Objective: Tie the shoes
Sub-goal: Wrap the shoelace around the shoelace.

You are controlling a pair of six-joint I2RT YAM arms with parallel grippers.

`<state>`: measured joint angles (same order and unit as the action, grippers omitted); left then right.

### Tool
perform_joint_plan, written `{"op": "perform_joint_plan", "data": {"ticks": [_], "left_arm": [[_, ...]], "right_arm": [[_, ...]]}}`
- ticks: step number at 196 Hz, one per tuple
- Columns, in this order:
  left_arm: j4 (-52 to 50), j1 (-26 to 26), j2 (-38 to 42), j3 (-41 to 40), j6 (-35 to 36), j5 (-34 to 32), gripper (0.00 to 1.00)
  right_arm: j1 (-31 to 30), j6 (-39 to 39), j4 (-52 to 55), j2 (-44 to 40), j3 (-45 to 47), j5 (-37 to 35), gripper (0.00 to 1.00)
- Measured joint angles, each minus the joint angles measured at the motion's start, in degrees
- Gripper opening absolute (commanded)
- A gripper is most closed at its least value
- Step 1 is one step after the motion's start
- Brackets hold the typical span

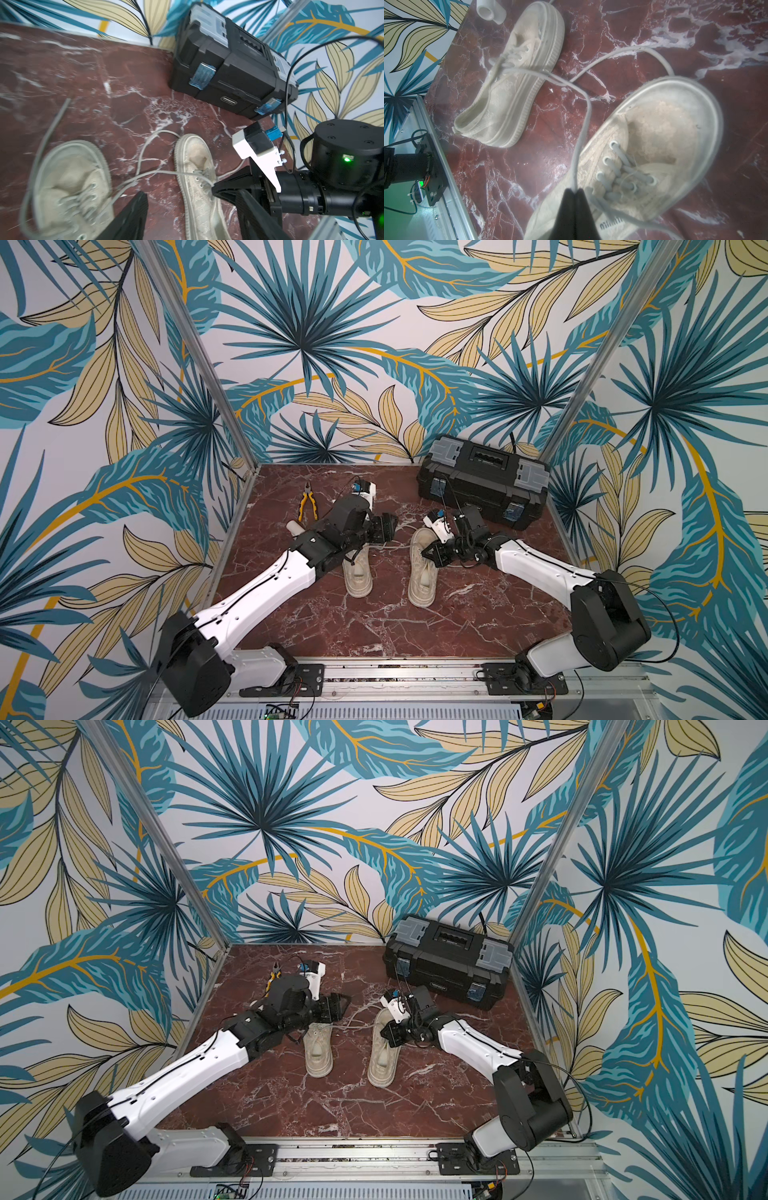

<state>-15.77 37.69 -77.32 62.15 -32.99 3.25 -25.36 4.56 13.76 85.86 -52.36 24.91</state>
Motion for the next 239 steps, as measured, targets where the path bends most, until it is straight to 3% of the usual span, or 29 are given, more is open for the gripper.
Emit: {"op": "perform_joint_plan", "data": {"ticks": [38, 64, 148, 239], "left_arm": [[7.0, 1.0, -16.7, 2.6, -1.8, 10.0, 0.65], [10.1, 1.4, -22.1, 3.3, -3.4, 13.4, 0.64], [17.0, 2.0, -24.0, 3.3, -7.5, 18.1, 0.54], [17.3, 1.9, -24.0, 2.3, -9.9, 17.2, 0.56]], "right_arm": [[0.0, 1.3, -2.0, -0.2, 1.0, 0.2, 0.0], [0.0, 2.4, -3.4, -0.2, 1.5, 0.2, 0.0], [0.0, 4.8, -4.8, -0.2, 1.8, -0.1, 0.0], [0.0, 6.4, -5.5, -0.2, 1.9, -1.1, 0.0]]}}
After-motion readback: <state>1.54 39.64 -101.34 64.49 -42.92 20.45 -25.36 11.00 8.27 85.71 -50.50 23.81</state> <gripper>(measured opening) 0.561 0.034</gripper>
